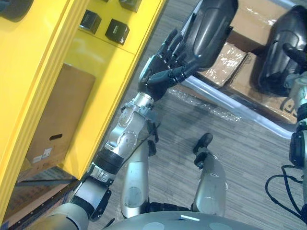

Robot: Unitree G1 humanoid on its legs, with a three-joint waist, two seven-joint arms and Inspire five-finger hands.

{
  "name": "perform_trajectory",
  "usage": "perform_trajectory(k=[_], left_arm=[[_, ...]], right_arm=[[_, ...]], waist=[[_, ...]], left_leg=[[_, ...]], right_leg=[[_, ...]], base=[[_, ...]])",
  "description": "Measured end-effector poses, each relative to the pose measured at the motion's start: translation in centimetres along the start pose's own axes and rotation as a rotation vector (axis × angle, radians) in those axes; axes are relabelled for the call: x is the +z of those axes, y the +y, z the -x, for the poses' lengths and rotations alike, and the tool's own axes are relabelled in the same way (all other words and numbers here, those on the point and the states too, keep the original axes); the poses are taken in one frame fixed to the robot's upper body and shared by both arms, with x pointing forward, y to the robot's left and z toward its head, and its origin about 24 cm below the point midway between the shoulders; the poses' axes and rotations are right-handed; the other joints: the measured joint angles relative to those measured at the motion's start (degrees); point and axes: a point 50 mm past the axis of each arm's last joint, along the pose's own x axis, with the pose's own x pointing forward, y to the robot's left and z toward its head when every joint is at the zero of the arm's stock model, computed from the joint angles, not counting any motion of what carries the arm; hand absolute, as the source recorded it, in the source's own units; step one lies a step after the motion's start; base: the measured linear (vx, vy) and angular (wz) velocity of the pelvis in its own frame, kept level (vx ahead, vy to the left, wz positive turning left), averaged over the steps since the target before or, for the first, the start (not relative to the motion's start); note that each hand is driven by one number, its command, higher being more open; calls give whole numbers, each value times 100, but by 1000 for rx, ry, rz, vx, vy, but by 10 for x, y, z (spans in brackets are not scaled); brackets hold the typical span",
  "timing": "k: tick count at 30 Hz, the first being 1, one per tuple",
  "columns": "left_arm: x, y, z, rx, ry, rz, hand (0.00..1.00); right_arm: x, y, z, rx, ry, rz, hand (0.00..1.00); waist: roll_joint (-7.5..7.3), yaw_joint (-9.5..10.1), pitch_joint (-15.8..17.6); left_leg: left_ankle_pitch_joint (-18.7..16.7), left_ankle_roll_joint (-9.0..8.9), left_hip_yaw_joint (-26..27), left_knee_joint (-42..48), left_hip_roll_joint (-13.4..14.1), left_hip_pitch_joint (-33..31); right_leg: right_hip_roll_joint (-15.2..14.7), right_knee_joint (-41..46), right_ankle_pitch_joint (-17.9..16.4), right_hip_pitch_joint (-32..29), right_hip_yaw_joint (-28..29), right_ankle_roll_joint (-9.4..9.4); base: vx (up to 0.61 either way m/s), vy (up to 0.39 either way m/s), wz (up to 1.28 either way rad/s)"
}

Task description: Walk over and take three plastic housings, then place them on the shelf

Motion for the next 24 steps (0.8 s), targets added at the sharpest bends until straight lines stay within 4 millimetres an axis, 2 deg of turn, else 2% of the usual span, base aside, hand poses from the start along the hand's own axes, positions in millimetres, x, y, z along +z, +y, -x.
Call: perform_trajectory(k=[1,5,11,14,19,22,23,24], left_arm=[[0,1,1,4,-1,11,100],[-1,2,3,11,1,18,100],[-2,9,15,58,-22,67,100],[-4,14,21,83,-17,75,100],[-4,19,26,124,-39,100,100],[-1,27,35,202,-74,102,100],[2,37,44,270,-101,100,100],[3,40,47,290,-109,99,100]], right_arm=[[0,0,0,2,10,31,0],[-3,-5,-1,-20,40,113,0],[-2,-39,-10,-138,81,221,0],[-3,-45,-11,-160,87,254,0],[-20,-46,-13,-120,158,231,0],[-22,-47,-15,-113,136,209,0],[-26,-48,-15,-117,140,217,0],[-29,-48,-15,-118,144,224,0]], waist=[[0,10,0],[2,20,0],[17,86,-6],[22,90,-8],[136,138,-12],[259,142,-18],[323,131,-33],[323,133,-33]], left_leg=[[23,-3,-23,-2,0,-34],[42,0,-76,-11,-42,-85],[143,-65,-134,-189,-94,-93],[214,-73,-149,-285,-105,-78],[350,-49,-199,-397,-126,-37],[361,-56,-242,-400,-164,-4],[373,-72,-298,-417,-167,53],[382,-83,-307,-441,-169,88]], right_leg=[[0,17,-8,-23,-18,-5],[-78,161,-86,-76,-67,-12],[-107,197,-121,-114,-146,-44],[-99,200,-127,-132,-164,-55],[-88,236,-159,-125,-199,-91],[-101,298,-207,-86,-226,-93],[-103,323,-266,-7,-280,-97],[-103,336,-282,21,-285,-99]], base=[[37,-61,10],[29,-46,12],[24,-40,6],[44,-52,3],[44,-53,3],[27,-29,7],[32,-51,12],[33,-57,12]])
